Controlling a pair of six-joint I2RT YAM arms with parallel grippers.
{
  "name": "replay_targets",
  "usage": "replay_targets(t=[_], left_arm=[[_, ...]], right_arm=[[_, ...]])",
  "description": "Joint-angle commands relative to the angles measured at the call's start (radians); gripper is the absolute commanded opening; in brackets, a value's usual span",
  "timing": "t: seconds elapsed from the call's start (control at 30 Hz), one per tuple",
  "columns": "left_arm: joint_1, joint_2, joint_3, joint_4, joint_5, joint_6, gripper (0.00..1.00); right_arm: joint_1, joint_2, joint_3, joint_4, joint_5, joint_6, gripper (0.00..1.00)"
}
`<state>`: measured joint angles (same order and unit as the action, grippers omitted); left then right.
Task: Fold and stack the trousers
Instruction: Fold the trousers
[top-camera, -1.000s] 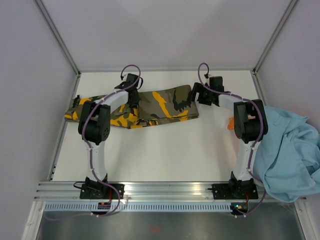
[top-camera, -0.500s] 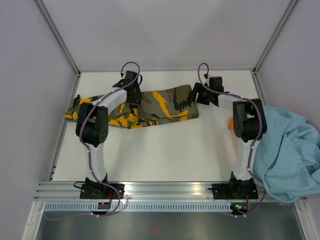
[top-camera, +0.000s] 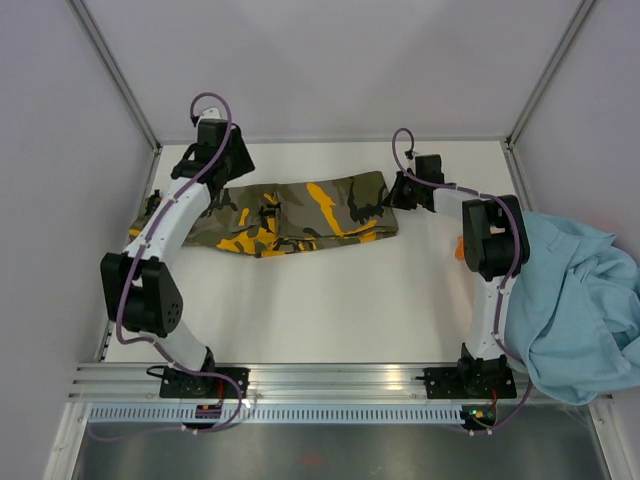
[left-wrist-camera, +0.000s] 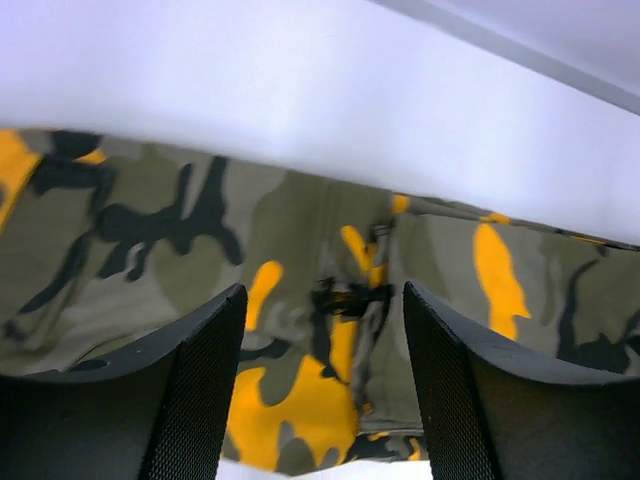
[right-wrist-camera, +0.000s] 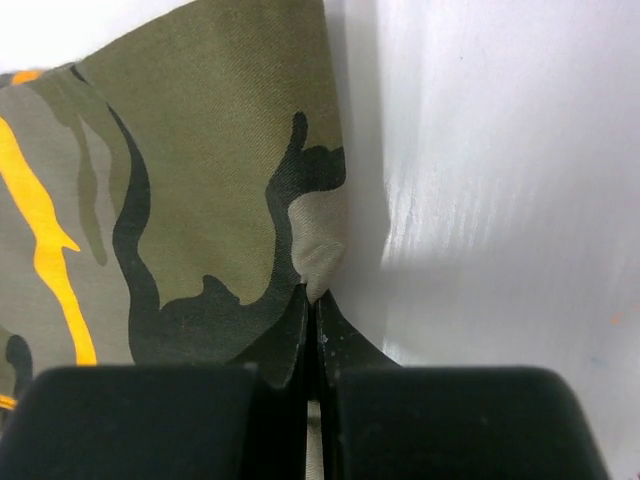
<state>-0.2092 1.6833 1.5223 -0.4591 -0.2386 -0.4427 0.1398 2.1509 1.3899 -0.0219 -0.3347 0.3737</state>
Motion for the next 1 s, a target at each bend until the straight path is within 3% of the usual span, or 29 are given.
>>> replay_targets(t=[0.0,0.3,0.4,0.53,0.73,0.97], left_arm=[[0.043,-0.103,-0.104,-0.043,-0.051,0.033,0.70],[0.200,-0.287,-0.343,-0.026,-0.005,-0.014,0.73],[0.256,-0.322,-0.395,-0.021,0.005,-0.014,0.75],[0.300,-0.333,-0.430,-0.015,0.022,-0.031,0.80],[0.347,-0.304,-0.484,0.025,0.082,-0.089,0.81],[0.372,-0.356,-0.574,0.048,0.185,-0.126,0.81]], right_arm=[[-0.028,-0.050,-0.018,-0.187,0.154,-0.087,0.00],[-0.253,-0.207,-0.005,-0.282,0.206,-0.166,0.00],[-0.255,-0.221,0.117,-0.392,0.281,-0.220,0.00],[-0.244,-0.229,0.251,-0.460,0.223,-0.214,0.00],[-0.028,-0.218,0.463,-0.636,0.328,-0.242,0.00],[0.277,-0.028,0.763,-0.793,0.419,-0.036,0.00]])
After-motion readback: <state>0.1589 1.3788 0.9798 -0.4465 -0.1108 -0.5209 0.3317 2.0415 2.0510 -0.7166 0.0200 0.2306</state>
